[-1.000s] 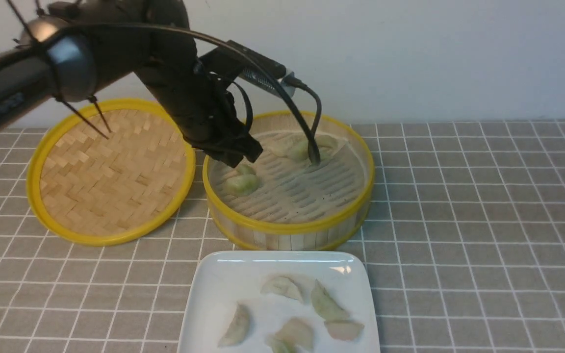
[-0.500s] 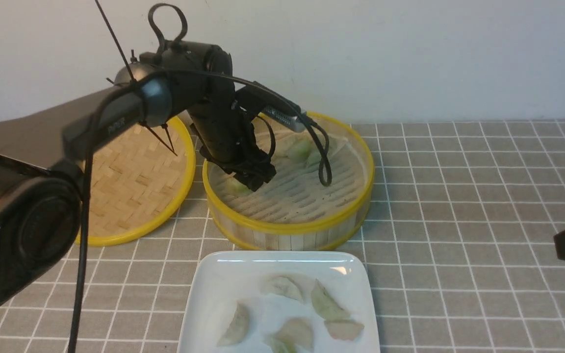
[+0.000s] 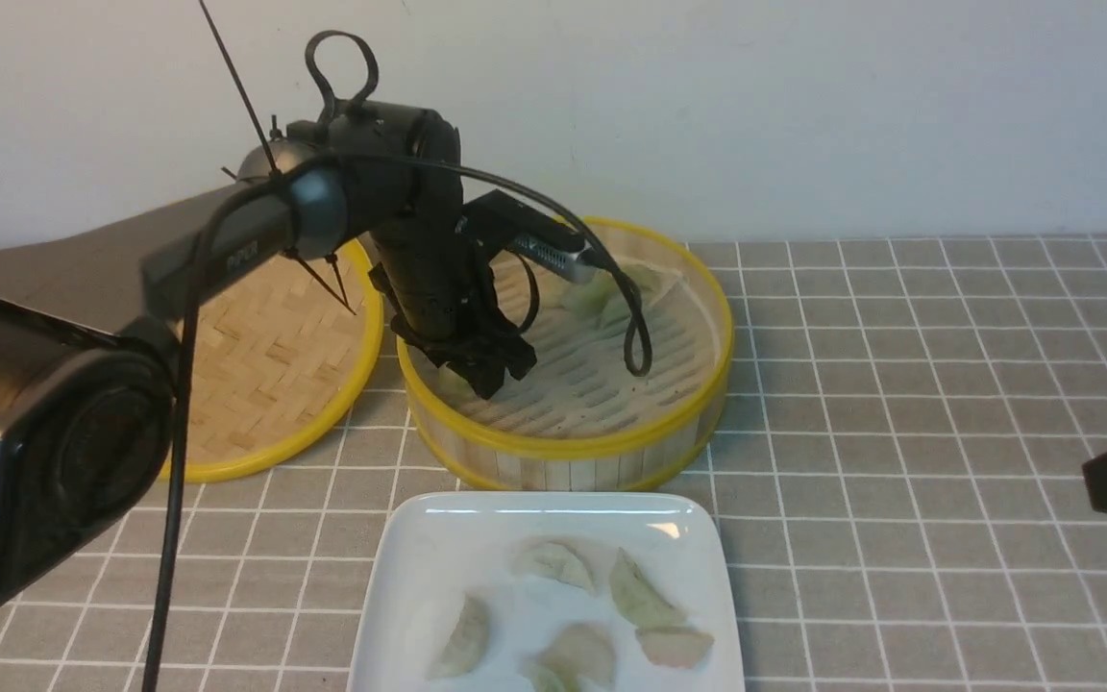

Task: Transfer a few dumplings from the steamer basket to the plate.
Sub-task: Use the left arm to grab a dumpling from the steamer, then use the left arm to put the dumpling into the plate, then use the left arm to grab a dumpling from the steamer, then use the left arm to put the dumpling into the plate

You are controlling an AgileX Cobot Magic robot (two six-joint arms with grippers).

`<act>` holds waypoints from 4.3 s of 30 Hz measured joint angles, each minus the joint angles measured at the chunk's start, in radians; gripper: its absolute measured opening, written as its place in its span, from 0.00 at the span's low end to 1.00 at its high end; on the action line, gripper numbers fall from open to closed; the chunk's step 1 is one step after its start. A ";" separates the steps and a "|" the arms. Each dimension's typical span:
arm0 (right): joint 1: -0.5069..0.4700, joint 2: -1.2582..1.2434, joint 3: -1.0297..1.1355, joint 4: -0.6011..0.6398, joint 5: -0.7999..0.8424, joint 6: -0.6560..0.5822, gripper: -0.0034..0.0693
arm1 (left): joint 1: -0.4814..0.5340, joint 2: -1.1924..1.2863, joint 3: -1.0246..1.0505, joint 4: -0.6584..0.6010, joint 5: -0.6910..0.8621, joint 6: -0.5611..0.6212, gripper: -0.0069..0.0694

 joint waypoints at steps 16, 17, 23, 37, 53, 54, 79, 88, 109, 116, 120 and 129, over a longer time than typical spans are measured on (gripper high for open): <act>0.000 0.000 0.000 0.065 -0.024 -0.003 0.03 | -0.047 -0.398 0.205 -0.130 0.162 -0.152 0.51; 0.000 0.000 0.000 0.066 -0.024 -0.005 0.03 | -0.064 -0.418 0.263 -0.136 0.162 -0.146 0.51; 0.000 0.000 0.000 0.074 -0.024 -0.042 0.03 | -0.135 -0.422 0.489 -0.149 0.163 -0.077 0.51; 0.000 0.000 0.000 0.076 -0.058 -0.053 0.03 | -0.141 -0.344 0.508 -0.048 0.111 -0.107 0.60; 0.000 0.000 0.000 0.075 -0.095 -0.053 0.03 | -0.141 -0.298 0.142 0.178 -0.073 -0.312 0.84; 0.000 0.000 0.000 0.075 -0.095 -0.053 0.03 | -0.141 -0.268 0.095 0.218 -0.093 -0.332 0.84; 0.000 0.000 0.000 0.074 -0.078 -0.053 0.03 | -0.090 0.083 -0.110 0.331 -0.101 -0.767 0.84; 0.000 0.000 0.000 0.075 -0.075 -0.053 0.03 | -0.088 0.123 -0.117 0.298 -0.135 -0.774 0.80; 0.002 0.000 0.000 0.075 -0.074 -0.053 0.03 | -0.119 -0.057 -0.298 0.262 0.149 -0.510 0.30; 0.003 0.000 0.000 0.076 -0.067 -0.053 0.03 | -0.120 -0.307 -0.182 0.062 0.175 -0.465 0.30; 0.003 0.000 0.000 0.076 -0.060 -0.053 0.03 | -0.147 -0.459 0.024 -0.006 0.179 -0.458 0.30; 0.003 0.000 0.000 0.076 -0.059 -0.054 0.03 | -0.310 -0.589 0.620 -0.006 0.132 -0.469 0.30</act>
